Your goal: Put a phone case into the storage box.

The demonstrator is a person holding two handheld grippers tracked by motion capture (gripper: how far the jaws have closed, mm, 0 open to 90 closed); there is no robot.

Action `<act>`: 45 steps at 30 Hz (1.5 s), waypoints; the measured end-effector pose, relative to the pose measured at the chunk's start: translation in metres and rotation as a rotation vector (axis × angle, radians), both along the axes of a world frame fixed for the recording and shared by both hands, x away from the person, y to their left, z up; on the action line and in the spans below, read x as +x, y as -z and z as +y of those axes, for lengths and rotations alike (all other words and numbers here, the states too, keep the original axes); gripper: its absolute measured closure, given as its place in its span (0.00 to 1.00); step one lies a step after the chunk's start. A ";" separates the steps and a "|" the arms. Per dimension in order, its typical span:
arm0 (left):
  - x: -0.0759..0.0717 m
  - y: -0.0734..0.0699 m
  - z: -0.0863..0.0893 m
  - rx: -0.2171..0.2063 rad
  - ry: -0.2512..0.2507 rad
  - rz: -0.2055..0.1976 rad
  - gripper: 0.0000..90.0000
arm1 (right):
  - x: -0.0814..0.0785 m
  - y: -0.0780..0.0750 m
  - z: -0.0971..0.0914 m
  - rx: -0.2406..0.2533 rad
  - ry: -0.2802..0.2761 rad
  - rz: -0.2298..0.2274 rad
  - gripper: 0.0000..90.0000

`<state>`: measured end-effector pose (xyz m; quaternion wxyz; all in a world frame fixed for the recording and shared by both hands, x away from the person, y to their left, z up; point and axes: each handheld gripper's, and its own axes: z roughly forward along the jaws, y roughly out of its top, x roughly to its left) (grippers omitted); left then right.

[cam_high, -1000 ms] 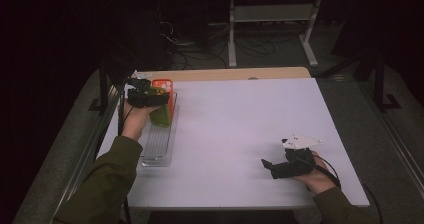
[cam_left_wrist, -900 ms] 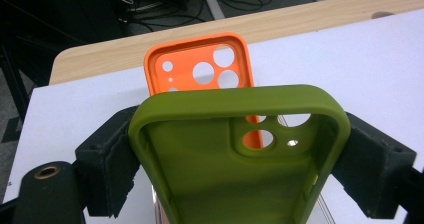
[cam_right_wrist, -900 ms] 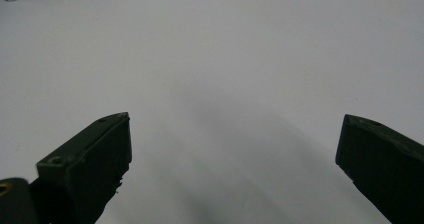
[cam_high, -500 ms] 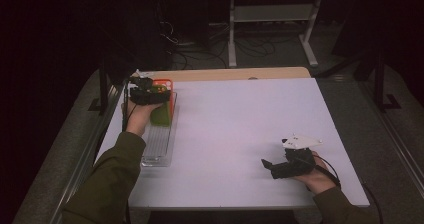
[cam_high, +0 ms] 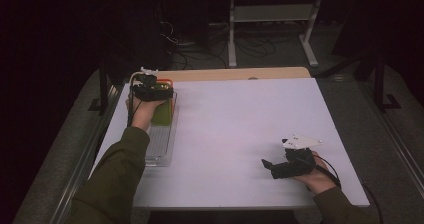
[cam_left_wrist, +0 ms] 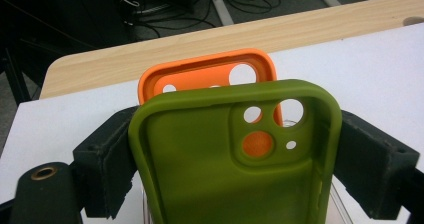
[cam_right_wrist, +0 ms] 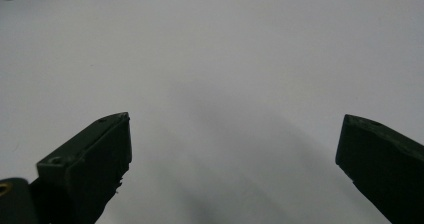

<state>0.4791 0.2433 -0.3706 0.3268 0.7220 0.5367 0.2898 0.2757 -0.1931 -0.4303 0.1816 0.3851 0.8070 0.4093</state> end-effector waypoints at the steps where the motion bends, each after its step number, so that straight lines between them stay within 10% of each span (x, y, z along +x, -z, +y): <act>1: 0.001 0.001 0.000 0.002 0.000 0.001 0.15 | 0.000 0.000 0.000 -0.001 -0.003 -0.004 0.01; 21: 0.006 0.003 0.004 -0.007 0.001 -0.034 0.09 | 0.000 0.000 0.000 -0.002 -0.007 -0.007 0.01; 45: -0.024 -0.038 -0.007 -0.088 0.356 -0.036 0.01 | -0.001 0.000 0.000 0.001 -0.005 0.004 0.01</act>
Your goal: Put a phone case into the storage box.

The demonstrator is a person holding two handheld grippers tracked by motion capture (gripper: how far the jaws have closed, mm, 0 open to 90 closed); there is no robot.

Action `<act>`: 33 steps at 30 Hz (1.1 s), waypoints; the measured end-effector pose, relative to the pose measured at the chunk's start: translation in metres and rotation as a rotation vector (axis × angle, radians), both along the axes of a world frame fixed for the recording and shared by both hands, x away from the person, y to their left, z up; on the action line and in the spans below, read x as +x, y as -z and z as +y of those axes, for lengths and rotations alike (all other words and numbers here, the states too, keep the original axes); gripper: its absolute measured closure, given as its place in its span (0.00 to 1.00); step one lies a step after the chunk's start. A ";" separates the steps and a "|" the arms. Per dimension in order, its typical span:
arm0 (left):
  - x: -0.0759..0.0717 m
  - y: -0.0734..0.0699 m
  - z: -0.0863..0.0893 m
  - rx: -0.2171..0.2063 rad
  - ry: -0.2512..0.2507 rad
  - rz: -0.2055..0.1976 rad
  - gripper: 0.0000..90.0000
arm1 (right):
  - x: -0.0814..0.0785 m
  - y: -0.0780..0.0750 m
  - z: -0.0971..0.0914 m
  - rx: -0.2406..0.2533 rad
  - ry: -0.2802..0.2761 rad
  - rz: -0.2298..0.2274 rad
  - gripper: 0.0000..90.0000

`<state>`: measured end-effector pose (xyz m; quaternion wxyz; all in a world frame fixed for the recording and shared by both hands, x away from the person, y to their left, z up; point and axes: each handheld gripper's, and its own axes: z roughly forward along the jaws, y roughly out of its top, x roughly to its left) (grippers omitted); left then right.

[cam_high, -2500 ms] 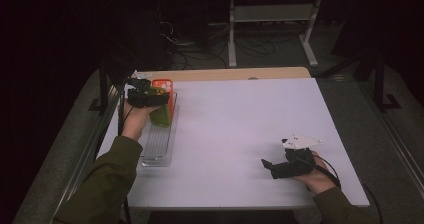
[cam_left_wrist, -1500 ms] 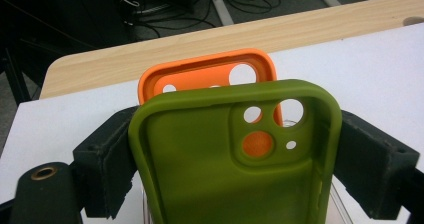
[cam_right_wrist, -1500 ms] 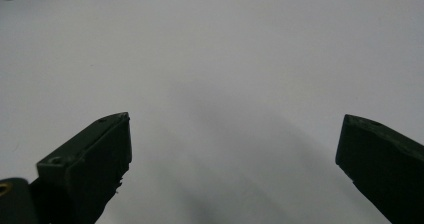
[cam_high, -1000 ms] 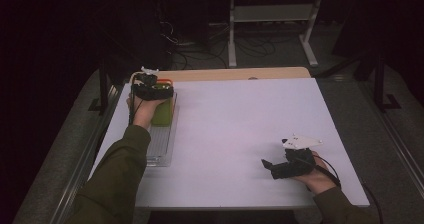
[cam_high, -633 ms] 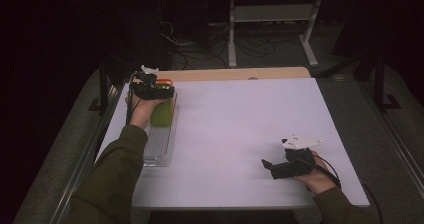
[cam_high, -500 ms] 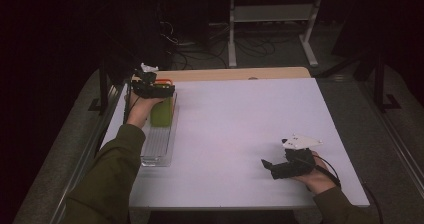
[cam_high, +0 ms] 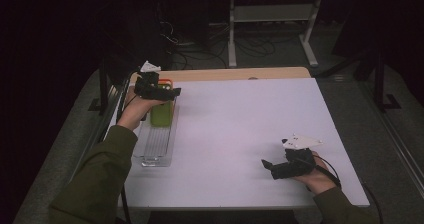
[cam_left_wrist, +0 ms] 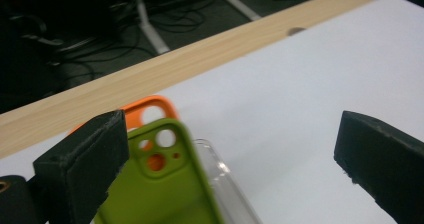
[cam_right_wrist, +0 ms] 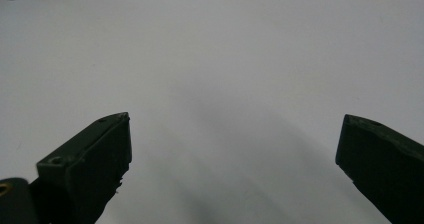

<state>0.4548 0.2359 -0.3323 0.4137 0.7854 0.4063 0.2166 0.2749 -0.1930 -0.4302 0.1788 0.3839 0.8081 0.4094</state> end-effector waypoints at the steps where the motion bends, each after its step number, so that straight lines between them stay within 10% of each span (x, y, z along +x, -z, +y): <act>1: -0.002 -0.001 -0.001 0.003 0.011 -0.005 0.01 | 0.000 0.000 0.000 0.000 0.001 0.002 0.01; 17: -0.042 -0.007 -0.008 -0.041 0.241 -0.008 0.01 | 0.000 -0.001 -0.002 0.004 -0.003 0.001 0.01; 33: -0.080 0.013 -0.003 -0.081 0.287 -0.002 0.01 | -0.002 -0.005 -0.001 -0.017 -0.044 0.000 0.01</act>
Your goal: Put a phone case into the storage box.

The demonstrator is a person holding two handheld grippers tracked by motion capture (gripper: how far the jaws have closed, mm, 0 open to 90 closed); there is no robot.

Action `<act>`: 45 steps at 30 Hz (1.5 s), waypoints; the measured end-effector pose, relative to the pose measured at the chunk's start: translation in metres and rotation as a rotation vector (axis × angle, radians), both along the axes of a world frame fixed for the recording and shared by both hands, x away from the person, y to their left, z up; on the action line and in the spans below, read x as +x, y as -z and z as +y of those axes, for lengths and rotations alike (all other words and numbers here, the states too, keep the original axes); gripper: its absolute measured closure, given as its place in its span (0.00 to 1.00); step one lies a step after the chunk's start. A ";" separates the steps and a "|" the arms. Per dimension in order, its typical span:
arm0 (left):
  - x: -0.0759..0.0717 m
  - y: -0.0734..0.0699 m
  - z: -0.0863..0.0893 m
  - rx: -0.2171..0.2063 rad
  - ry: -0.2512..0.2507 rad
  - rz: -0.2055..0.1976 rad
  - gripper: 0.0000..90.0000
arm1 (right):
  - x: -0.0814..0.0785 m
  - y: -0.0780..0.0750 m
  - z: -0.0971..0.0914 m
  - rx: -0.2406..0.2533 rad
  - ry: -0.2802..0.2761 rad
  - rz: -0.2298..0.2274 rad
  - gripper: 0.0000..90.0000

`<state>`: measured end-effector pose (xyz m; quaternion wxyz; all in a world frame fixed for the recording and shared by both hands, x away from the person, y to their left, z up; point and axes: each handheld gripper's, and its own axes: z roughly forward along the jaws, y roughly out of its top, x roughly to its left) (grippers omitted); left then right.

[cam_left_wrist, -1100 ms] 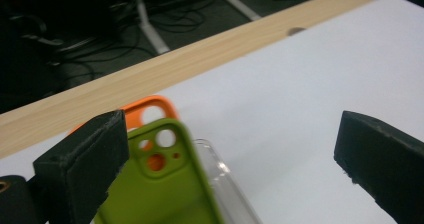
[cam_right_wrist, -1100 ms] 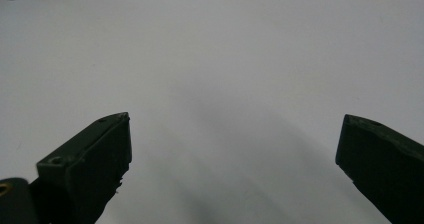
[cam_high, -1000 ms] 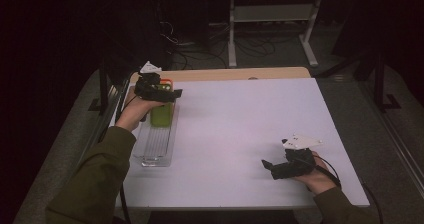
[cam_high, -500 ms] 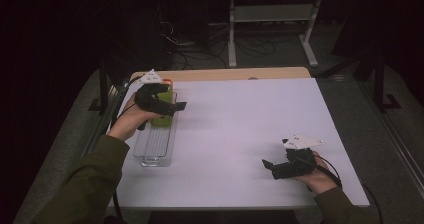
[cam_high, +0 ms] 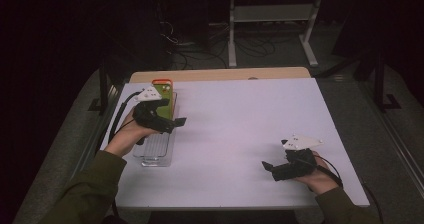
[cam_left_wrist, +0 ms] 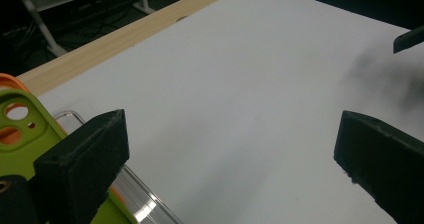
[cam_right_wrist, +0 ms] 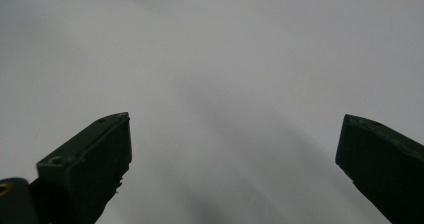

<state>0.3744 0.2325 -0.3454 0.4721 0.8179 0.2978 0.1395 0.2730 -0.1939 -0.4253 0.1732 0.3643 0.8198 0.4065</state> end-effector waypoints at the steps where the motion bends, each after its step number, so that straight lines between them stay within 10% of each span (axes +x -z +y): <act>1: -0.003 0.001 0.000 -0.006 0.001 0.002 0.01 | 0.000 0.000 0.000 0.001 -0.004 -0.003 0.01; 31: -0.065 0.041 0.021 -0.042 0.040 -0.012 0.01 | 0.001 -0.027 -0.003 0.018 -0.064 -0.039 0.01; 45: -0.072 0.052 0.024 -0.045 0.057 -0.010 0.01 | 0.000 -0.033 -0.003 0.056 -0.074 -0.039 0.01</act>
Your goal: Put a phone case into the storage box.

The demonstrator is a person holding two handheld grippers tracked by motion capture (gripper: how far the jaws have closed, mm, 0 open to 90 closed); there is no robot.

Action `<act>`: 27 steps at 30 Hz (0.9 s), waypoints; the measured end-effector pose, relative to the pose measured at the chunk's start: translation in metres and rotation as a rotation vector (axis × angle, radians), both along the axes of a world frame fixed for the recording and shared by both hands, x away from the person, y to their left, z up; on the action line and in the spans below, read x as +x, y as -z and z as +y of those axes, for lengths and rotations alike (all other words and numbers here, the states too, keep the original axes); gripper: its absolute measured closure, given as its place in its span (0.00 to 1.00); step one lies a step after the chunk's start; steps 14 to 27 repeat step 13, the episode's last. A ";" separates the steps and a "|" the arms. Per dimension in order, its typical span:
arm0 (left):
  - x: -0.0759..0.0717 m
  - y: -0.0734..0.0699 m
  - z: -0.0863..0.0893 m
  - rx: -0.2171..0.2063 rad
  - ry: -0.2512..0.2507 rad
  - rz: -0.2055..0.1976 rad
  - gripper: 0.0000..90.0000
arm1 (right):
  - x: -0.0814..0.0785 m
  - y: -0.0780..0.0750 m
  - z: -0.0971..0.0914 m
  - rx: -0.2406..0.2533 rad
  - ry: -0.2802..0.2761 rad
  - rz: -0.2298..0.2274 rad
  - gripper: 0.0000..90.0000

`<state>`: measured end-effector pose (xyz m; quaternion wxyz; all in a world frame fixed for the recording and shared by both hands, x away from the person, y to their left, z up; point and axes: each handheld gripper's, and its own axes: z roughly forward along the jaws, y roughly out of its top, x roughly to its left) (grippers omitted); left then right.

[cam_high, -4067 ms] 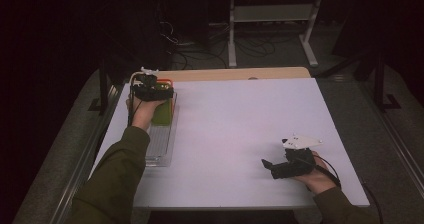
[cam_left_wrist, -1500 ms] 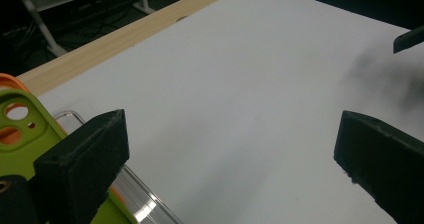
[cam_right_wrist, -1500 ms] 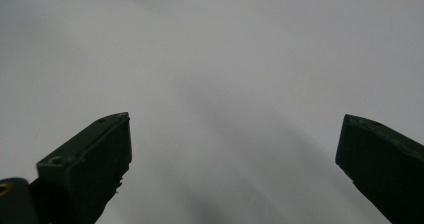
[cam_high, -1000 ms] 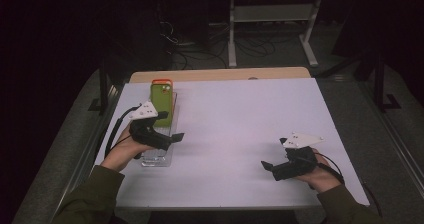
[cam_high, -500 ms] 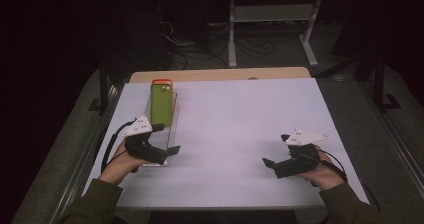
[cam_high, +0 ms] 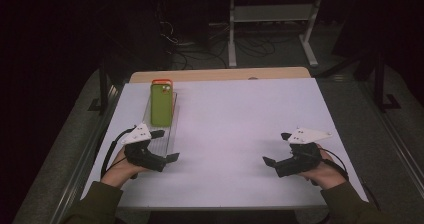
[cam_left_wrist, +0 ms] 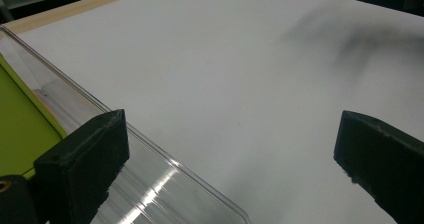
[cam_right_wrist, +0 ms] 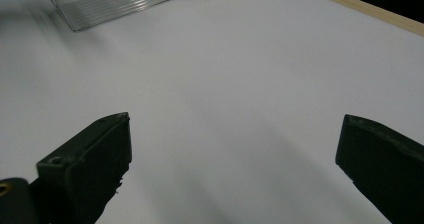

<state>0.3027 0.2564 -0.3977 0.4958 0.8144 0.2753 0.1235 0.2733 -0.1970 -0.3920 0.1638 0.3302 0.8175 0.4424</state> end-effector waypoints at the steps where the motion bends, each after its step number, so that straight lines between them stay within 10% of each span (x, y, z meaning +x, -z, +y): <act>1: 0.000 0.000 0.000 -0.004 0.000 0.001 0.01 | 0.000 0.000 0.000 -0.002 -0.001 0.001 0.01; 27: 0.000 0.001 0.002 0.000 0.002 0.001 0.01 | -0.001 0.001 -0.001 0.007 -0.002 0.006 0.01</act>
